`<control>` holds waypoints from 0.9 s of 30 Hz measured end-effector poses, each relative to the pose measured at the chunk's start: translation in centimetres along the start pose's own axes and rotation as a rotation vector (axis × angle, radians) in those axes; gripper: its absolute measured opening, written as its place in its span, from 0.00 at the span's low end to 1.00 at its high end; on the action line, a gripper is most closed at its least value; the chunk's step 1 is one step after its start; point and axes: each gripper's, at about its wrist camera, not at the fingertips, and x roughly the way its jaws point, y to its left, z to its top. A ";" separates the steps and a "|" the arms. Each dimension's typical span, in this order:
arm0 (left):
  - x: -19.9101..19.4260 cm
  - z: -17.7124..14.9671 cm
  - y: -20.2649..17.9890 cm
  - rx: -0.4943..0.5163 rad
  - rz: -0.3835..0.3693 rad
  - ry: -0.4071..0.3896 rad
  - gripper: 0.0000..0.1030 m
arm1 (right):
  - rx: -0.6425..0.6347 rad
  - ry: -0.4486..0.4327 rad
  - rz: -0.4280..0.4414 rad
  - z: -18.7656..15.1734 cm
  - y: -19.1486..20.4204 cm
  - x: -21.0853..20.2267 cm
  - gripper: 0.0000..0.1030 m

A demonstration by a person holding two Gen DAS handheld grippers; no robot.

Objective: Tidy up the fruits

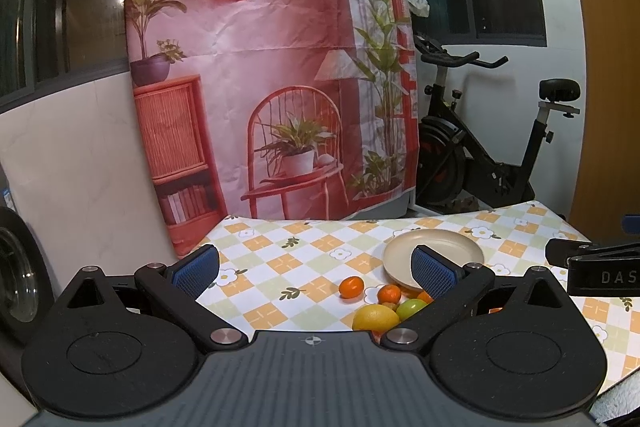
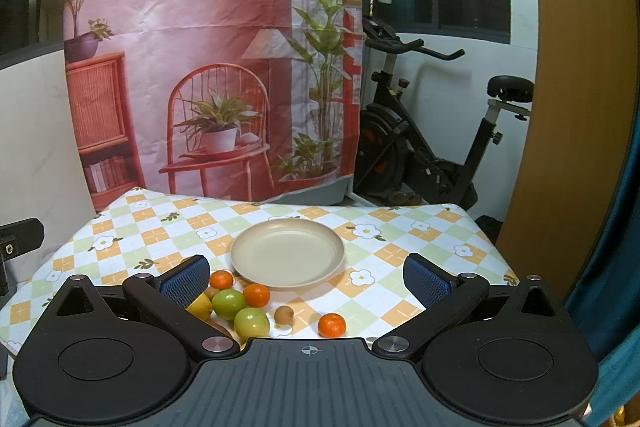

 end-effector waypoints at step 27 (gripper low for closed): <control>0.3 -0.2 0.4 -0.012 -0.022 0.010 1.00 | 0.005 0.011 0.006 -0.2 -0.3 0.1 1.00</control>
